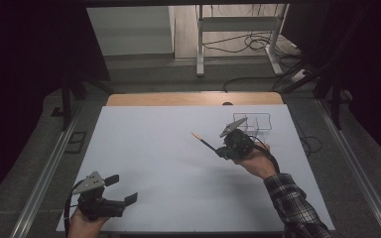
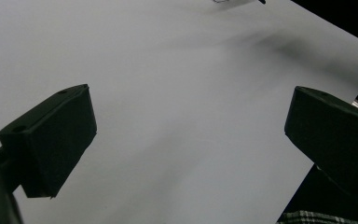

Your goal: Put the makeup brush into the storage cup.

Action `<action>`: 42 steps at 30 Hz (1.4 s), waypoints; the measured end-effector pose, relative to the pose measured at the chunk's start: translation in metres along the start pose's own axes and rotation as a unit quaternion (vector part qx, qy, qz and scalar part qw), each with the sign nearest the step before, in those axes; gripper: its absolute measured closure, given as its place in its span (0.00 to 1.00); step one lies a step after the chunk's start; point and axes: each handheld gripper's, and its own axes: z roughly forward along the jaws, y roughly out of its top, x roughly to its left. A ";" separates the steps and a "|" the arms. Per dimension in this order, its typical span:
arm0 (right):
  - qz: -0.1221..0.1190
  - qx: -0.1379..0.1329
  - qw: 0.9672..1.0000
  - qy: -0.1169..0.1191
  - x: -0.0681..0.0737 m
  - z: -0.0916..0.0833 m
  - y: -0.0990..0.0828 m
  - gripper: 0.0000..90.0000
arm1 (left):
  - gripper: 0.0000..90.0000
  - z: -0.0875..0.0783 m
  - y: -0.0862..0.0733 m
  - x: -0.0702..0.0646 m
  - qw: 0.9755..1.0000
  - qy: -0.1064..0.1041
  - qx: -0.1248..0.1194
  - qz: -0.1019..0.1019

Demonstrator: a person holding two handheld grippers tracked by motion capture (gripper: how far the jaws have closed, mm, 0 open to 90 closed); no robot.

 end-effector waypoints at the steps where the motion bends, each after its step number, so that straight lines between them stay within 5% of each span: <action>1: 0.001 -0.004 1.000 -0.002 0.001 -0.001 -0.001 0.94 | 0.03 0.000 0.000 0.000 1.000 0.000 0.000 0.000; 17: 0.015 -0.053 0.998 -0.009 0.016 -0.019 -0.028 0.94 | 0.06 0.003 0.002 -0.004 1.000 -0.017 0.009 -0.005; 42: 0.029 -0.094 0.995 -0.019 0.040 -0.041 -0.048 0.94 | 0.09 0.005 0.005 -0.008 1.000 -0.030 0.003 -0.005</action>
